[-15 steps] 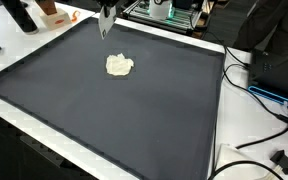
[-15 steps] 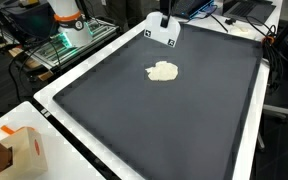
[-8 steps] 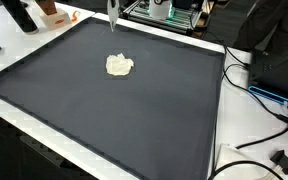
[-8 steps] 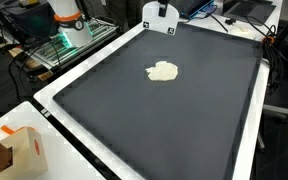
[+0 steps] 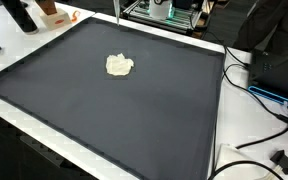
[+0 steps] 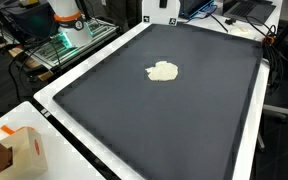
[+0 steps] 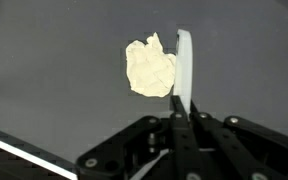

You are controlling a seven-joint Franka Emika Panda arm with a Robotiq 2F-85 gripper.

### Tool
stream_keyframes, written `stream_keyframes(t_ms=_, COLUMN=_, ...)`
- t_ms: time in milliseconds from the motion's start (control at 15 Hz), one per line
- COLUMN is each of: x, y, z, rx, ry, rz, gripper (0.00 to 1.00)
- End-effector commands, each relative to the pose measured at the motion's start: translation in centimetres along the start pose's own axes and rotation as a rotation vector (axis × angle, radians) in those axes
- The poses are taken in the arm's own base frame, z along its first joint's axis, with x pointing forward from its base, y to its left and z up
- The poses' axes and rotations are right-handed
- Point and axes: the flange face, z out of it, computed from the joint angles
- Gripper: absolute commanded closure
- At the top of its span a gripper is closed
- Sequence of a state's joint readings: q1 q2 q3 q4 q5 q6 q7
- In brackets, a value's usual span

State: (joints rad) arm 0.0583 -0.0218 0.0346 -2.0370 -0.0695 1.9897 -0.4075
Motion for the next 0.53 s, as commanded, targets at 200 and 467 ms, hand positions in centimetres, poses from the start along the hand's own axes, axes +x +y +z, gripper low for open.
stream_keyframes(t_ms=200, x=-0.17, y=-0.54, z=-0.61, rx=-0.008, ry=0.013, rz=-0.062, gripper=0.96)
stream_keyframes(t_ms=467, x=-0.23, y=-0.61, z=-0.71, rx=-0.009, ry=0.015, rz=-0.072, gripper=0.96)
